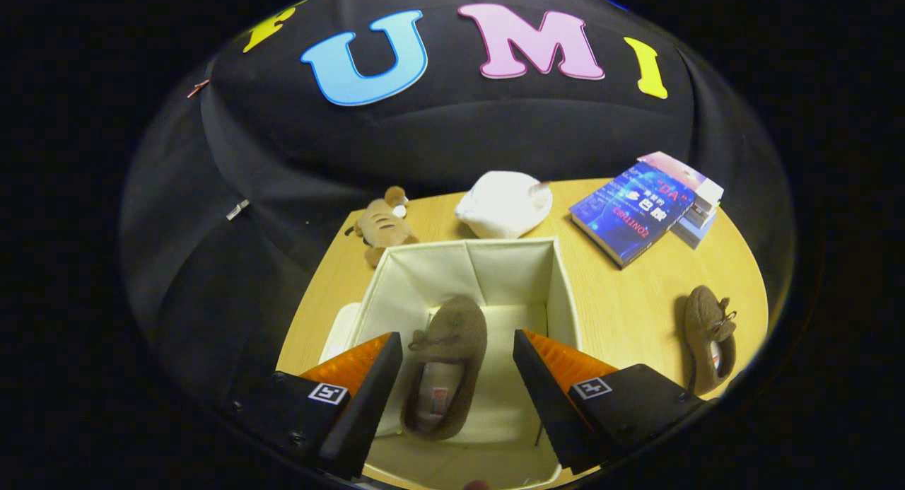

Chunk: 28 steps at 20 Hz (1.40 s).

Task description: Open the storage box then place both shoes into the box .Put the left shoe in first, then the right shoe, with the right side of both shoes facing outward in a uniform manner.

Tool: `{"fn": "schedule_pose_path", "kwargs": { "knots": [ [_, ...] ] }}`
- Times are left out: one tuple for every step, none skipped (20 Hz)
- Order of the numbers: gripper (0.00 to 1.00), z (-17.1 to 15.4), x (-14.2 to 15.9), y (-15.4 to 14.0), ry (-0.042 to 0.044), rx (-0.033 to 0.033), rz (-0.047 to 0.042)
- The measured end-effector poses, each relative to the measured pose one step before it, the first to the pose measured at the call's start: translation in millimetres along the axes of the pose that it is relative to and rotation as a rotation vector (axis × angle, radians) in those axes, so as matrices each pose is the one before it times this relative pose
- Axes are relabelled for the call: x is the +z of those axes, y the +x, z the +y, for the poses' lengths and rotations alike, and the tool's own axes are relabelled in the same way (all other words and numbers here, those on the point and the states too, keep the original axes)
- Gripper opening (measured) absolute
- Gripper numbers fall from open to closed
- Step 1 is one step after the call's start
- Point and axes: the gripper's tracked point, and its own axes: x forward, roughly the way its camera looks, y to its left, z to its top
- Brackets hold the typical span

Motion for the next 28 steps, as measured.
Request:
{"fn": "schedule_pose_path", "kwargs": {
  "knots": [
    [0.99,-7.12,8.06,-6.55,-0.01766,0.00504,-0.01751],
    [0.99,-8.67,7.32,-7.43,-0.02948,0.00074,-0.01724],
    [0.99,-10.10,7.95,-7.85,-0.03534,0.00011,-0.01774],
    [0.99,-13.08,6.00,-7.73,-0.03909,-0.00309,-0.01887],
    [0.99,-14.21,4.84,-9.18,-0.03683,-0.00399,-0.02033],
    [0.99,-14.81,2.84,-8.71,-0.03261,-0.00279,-0.01528],
    [0.99,-15.45,0.89,-8.67,-0.02577,-0.00347,-0.01373],
    [0.98,-16.86,-0.29,-8.17,-0.01689,-0.00923,-0.00990],
    [0.99,-17.50,-1.39,-7.76,-0.00978,-0.00796,-0.00307],
    [0.99,-17.23,-2.79,-6.91,-0.00083,-0.00647,-0.00181],
    [0.99,-19.98,-2.91,-6.59,0.00393,-0.01447,0.00190],
    [0.99,-24.62,-2.91,-6.15,0.00874,-0.02117,0.00099],
    [0.98,-17.10,-2.22,-3.30,0.00571,-0.01550,-0.00083],
    [0.98,-21.31,-3.58,-2.95,0.00135,-0.02067,0.00404],
    [0.98,-23.27,-5.50,-1.83,-0.00240,-0.02610,0.00638],
    [0.98,-22.70,-7.01,-1.13,-0.00823,-0.02630,0.01033],
    [0.98,-19.43,-6.57,-0.45,-0.00978,-0.02530,0.00785],
    [0.98,-19.84,-8.62,0.55,-0.01906,-0.02379,0.00818],
    [0.98,-17.49,-11.47,0.36,-0.02324,-0.02290,0.01239],
    [0.98,-14.56,-15.16,2.46,-0.01558,-0.01859,0.02112],
    [0.99,-10.43,-17.27,2.48,-0.01443,-0.01239,0.02883],
    [0.99,-8.81,-18.84,3.03,-0.01141,-0.00761,0.03320],
    [0.98,-4.47,-19.93,5.08,-0.00708,0.00177,0.03803],
    [0.97,-4.90,-18.34,5.62,-0.01005,-0.00317,0.03616],
    [0.98,-4.35,-12.45,5.87,-0.00679,-0.00435,0.02230],
    [0.97,-0.73,-12.54,8.60,-0.00564,0.00256,0.02446],
    [0.97,1.88,-10.17,8.37,-0.00079,0.01163,0.02605],
    [0.96,2.29,-4.97,9.46,0.00502,0.01059,0.01377]
  ]
}}
